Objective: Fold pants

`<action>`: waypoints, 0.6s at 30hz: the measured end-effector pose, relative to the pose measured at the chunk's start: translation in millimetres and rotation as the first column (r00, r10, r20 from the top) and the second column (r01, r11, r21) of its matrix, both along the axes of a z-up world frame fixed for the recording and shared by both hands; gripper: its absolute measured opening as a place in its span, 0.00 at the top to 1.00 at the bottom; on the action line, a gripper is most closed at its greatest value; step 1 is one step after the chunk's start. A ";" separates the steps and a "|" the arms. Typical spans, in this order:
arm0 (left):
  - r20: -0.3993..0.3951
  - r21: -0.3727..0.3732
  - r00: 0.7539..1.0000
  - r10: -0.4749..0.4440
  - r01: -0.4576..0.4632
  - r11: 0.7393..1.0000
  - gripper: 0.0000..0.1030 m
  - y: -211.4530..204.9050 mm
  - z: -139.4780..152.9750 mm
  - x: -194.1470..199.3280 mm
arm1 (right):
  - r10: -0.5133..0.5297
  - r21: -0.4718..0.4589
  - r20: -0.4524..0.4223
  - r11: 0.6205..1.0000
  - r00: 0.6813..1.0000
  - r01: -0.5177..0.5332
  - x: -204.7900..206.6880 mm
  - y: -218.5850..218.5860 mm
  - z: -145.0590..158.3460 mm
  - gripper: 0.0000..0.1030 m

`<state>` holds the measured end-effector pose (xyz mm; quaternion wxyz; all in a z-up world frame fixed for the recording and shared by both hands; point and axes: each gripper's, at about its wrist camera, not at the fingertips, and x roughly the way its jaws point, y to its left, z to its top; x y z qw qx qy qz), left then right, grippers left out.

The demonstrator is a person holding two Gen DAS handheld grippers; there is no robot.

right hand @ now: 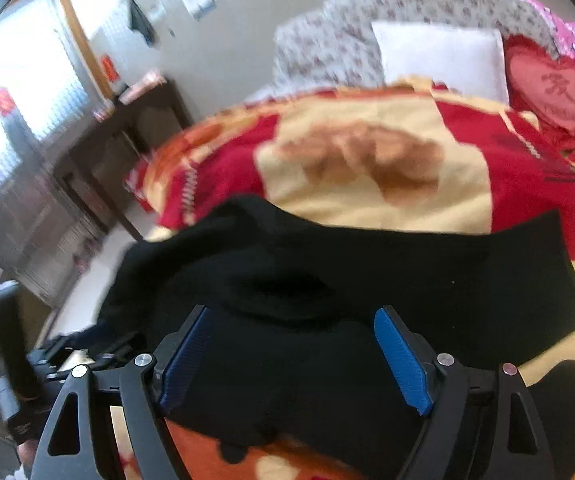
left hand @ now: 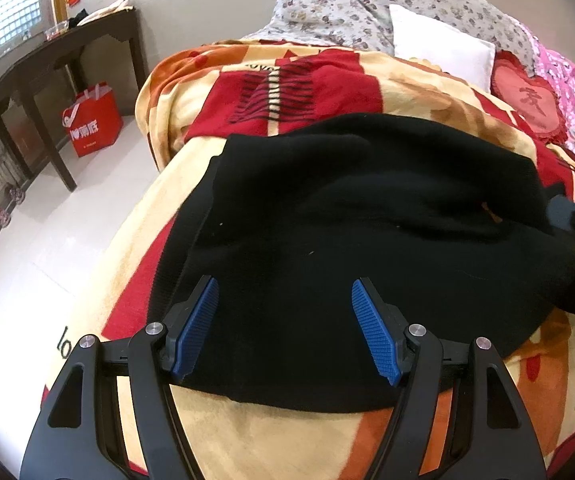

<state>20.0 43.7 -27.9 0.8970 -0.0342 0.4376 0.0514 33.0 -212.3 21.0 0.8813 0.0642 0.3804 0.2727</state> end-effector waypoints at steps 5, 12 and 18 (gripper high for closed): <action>-0.009 0.002 1.000 0.007 -0.007 1.000 0.32 3.1 -4.2 6.8 | -0.085 -0.071 -0.007 0.994 0.996 0.084 34.7 -1.5 -7.4 0.21; -0.025 0.011 1.000 0.016 -0.016 1.000 0.32 5.9 -10.7 16.7 | -0.199 -0.043 0.002 0.979 0.980 0.199 89.1 -10.9 -4.2 0.21; -0.036 0.011 0.999 0.019 -0.019 1.000 0.32 7.5 -13.9 19.1 | -0.220 0.002 -0.081 0.975 0.972 0.221 106.3 -20.0 -20.2 0.21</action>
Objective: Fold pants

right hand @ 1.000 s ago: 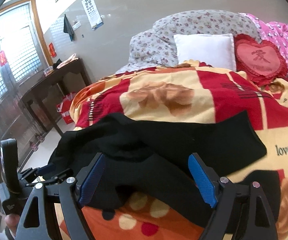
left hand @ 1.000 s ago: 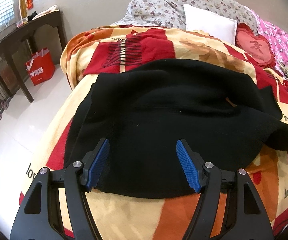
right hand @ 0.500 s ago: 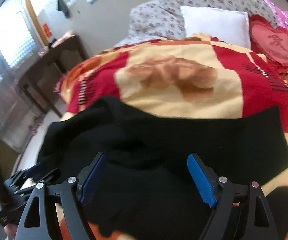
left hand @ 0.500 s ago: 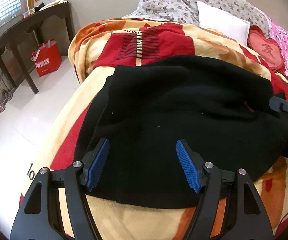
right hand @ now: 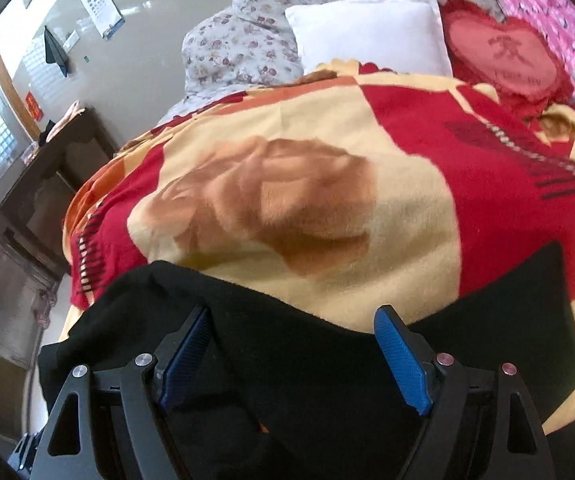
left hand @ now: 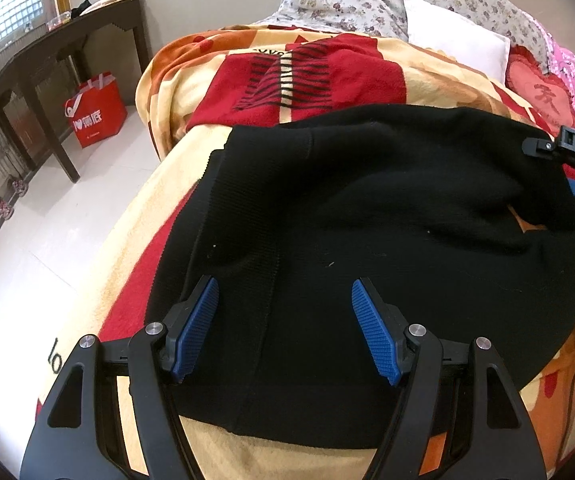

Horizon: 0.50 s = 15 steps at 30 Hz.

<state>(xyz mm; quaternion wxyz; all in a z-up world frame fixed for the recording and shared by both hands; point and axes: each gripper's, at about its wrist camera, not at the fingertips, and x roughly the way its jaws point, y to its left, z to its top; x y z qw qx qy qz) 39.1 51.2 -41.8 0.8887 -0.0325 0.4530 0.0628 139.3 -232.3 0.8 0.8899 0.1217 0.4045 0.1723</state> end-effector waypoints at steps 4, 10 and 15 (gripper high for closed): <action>0.000 -0.010 1.000 -0.002 0.002 1.000 0.32 0.5 1.7 -2.1 | 0.031 -0.016 0.021 0.999 0.999 -0.030 -28.6 -1.5 6.2 0.21; 0.006 -0.036 1.000 -0.001 0.001 0.999 0.32 2.9 8.5 -10.8 | 0.080 -0.023 0.054 0.997 0.995 -0.079 -87.8 -12.6 5.7 0.21; 0.011 -0.027 1.000 0.003 -0.003 1.000 0.32 4.1 12.8 -18.6 | 0.066 -0.088 0.001 0.994 0.998 -0.066 -115.6 -18.8 -20.2 0.21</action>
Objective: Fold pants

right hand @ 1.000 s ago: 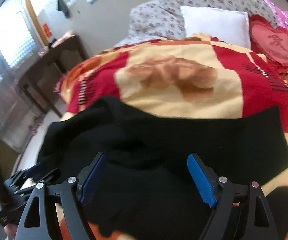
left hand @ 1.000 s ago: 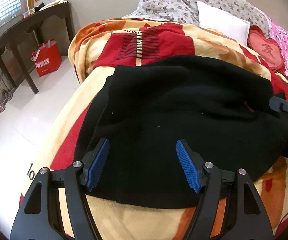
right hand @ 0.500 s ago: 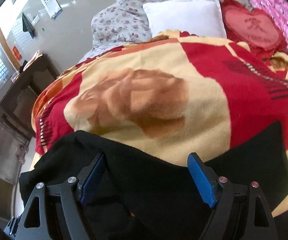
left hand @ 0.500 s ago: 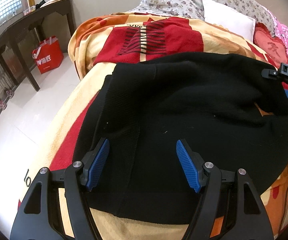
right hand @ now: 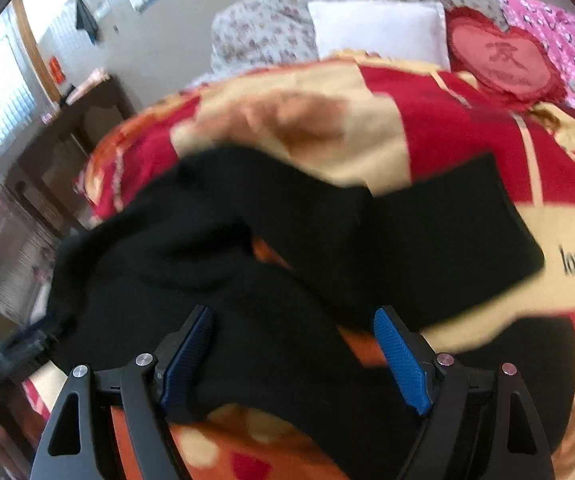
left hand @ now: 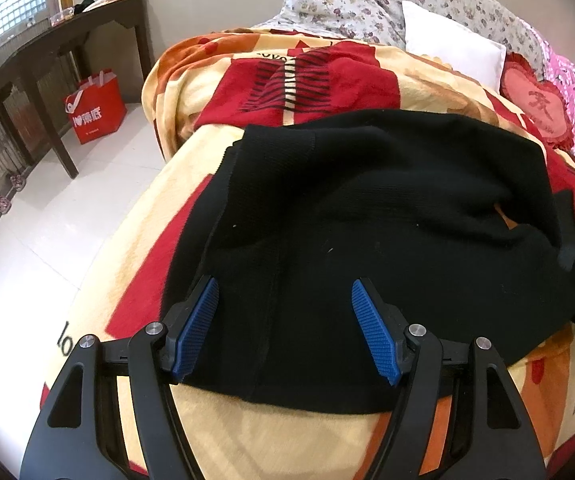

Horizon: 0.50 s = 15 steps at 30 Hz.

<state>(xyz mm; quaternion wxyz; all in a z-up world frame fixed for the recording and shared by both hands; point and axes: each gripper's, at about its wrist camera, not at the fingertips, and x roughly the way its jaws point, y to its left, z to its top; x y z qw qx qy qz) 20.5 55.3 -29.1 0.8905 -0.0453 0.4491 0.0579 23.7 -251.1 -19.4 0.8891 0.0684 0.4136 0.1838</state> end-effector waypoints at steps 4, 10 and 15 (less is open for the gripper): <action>0.003 -0.001 1.000 0.003 -0.003 1.000 0.32 1.8 3.0 -6.8 | -0.003 0.013 -0.062 1.000 0.998 0.004 -2.8 -8.6 -17.9 0.21; -0.010 -0.086 1.000 -0.017 0.016 0.996 0.32 15.9 7.8 -22.7 | 0.008 0.047 0.015 0.999 1.000 -0.009 -27.9 -24.8 3.1 0.21; -0.016 -0.094 1.000 0.017 -0.018 0.995 0.32 29.6 8.0 -32.6 | -0.037 0.097 0.031 0.995 0.999 0.034 -39.6 -51.2 11.6 0.21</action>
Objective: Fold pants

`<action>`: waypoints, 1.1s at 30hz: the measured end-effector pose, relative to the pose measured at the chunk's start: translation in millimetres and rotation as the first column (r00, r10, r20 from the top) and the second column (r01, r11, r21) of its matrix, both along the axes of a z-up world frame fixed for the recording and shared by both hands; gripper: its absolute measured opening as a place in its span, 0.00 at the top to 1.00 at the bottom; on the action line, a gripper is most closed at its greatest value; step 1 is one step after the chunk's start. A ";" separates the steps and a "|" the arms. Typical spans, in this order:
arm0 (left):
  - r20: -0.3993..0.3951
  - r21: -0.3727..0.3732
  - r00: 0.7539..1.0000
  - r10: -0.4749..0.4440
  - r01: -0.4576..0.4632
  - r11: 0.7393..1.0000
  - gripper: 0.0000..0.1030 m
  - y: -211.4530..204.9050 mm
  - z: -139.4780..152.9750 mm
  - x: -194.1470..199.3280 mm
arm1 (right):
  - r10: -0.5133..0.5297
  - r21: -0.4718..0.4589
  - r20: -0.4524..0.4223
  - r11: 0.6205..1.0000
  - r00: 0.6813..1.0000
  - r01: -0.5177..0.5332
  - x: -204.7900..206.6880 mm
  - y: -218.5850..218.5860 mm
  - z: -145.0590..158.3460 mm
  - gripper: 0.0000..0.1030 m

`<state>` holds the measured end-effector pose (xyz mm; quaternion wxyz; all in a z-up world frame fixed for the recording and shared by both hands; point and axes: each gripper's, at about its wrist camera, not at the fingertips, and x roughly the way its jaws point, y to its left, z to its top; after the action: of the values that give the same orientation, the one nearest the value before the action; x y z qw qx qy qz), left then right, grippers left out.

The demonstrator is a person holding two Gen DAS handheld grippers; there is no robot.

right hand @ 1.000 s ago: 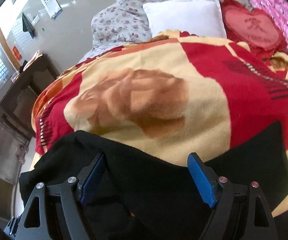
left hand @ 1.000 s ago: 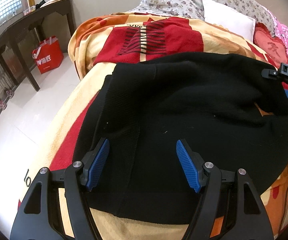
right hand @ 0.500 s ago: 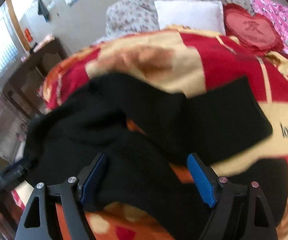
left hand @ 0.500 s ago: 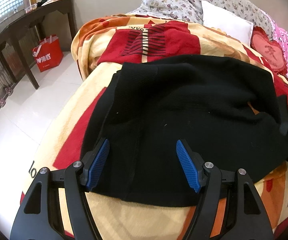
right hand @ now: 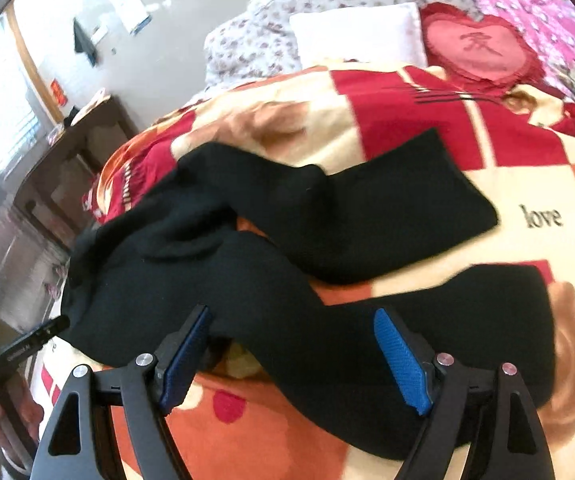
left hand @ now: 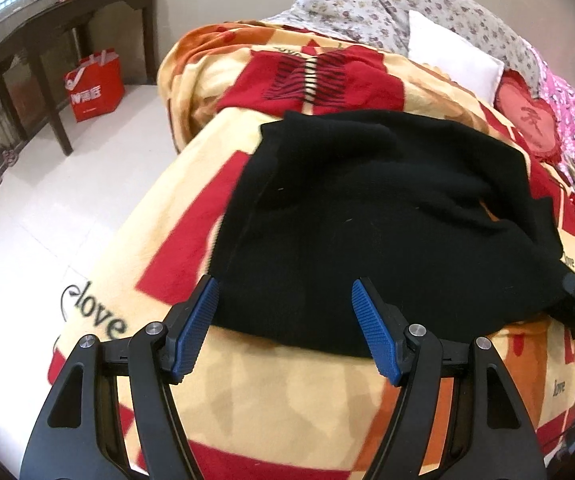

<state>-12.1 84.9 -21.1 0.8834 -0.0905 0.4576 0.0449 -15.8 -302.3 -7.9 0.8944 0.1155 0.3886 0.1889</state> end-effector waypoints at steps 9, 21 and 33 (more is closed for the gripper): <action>-0.005 0.042 1.000 0.010 -0.010 0.999 0.32 -0.7 -4.5 -6.2 | -0.011 0.011 0.013 1.000 1.000 0.011 -3.6 -5.9 0.0 0.21; -0.039 -0.130 0.999 0.030 -0.035 0.991 0.32 16.0 -11.7 -18.6 | -0.045 -0.003 0.020 0.999 0.999 0.045 -11.1 -31.6 -2.0 0.21; -0.074 -0.204 0.996 0.056 -0.070 0.976 0.32 7.1 -28.4 0.9 | -0.287 -0.004 0.017 0.958 0.958 0.287 -36.4 -128.6 -16.4 0.21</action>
<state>-11.2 91.9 -49.5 0.8513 -0.1946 0.4864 0.0281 -52.2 -431.0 -24.3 0.9160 0.1662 0.3608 0.0568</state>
